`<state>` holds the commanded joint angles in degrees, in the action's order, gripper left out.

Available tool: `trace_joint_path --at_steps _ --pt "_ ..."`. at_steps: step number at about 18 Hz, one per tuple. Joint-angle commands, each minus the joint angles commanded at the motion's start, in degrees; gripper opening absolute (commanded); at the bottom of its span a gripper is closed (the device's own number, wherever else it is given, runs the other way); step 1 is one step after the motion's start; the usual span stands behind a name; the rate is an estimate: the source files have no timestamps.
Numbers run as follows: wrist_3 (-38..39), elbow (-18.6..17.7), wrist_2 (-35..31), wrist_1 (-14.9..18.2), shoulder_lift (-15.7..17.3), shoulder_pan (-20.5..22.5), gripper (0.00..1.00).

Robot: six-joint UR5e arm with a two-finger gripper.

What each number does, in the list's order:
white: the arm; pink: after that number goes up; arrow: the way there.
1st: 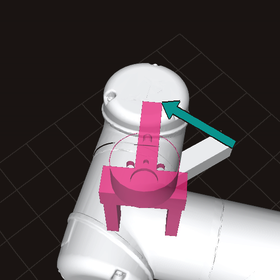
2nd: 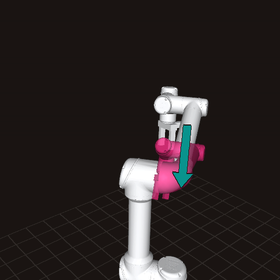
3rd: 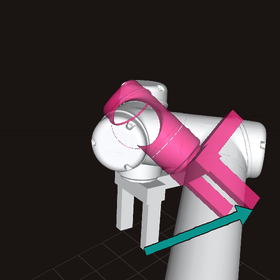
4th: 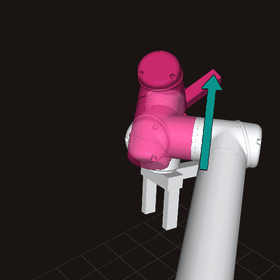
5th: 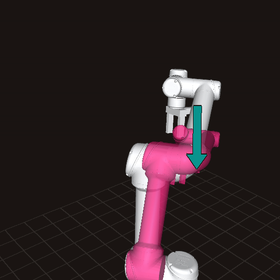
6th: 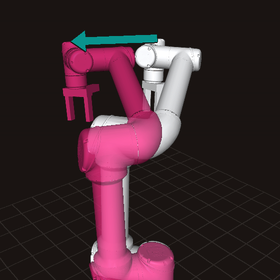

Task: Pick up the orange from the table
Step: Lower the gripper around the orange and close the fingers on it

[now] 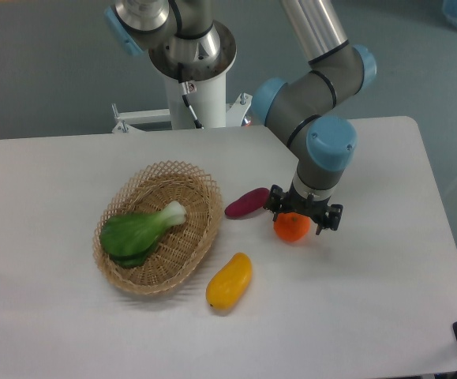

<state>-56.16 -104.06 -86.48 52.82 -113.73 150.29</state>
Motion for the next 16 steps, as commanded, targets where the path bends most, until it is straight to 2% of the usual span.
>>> trace_joint_path --at_steps 12,13,16 --pt "0.0 -1.0 -0.2 -2.4 -1.0 0.1 1.0" --pt "0.0 -0.9 -0.3 -2.3 -1.0 0.0 0.99" --pt "0.0 -1.0 -0.4 -2.3 -1.0 0.1 0.83"
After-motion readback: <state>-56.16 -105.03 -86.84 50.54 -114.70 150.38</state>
